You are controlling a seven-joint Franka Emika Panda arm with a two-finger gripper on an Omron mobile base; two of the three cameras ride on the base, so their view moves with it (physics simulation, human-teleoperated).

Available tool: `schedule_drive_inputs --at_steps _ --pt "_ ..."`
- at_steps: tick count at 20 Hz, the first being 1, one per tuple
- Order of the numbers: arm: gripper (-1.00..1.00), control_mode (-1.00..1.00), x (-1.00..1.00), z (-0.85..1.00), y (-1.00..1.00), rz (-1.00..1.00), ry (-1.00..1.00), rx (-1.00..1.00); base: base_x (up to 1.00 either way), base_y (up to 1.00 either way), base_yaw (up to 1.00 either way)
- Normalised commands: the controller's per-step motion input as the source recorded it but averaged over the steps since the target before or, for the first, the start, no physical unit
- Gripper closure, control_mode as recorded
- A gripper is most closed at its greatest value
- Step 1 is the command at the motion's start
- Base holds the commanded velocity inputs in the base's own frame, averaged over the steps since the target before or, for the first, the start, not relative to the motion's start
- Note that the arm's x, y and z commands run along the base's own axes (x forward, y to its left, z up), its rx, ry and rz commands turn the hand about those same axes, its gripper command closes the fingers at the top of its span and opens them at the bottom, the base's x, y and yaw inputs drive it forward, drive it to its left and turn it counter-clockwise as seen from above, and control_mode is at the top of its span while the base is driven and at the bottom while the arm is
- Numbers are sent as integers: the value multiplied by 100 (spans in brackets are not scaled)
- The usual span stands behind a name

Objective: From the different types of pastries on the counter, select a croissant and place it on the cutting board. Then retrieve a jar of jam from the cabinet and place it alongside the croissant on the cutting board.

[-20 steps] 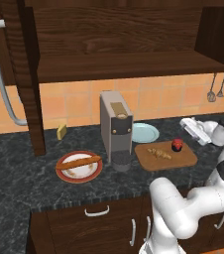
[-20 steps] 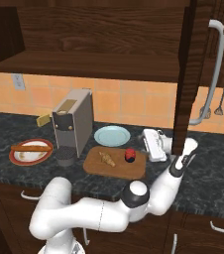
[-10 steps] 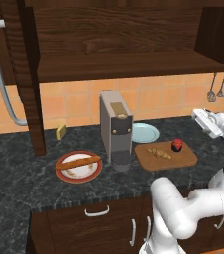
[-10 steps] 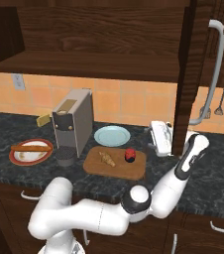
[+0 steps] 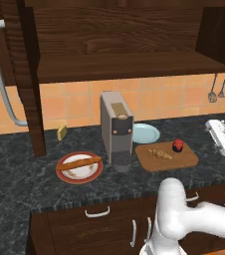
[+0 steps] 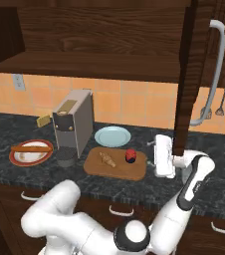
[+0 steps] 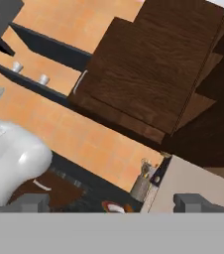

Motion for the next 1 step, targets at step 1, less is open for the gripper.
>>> schedule_drive_inputs --at_steps 1 --pt "-100 -100 -100 0 0 -29 0 16 0 0 0"
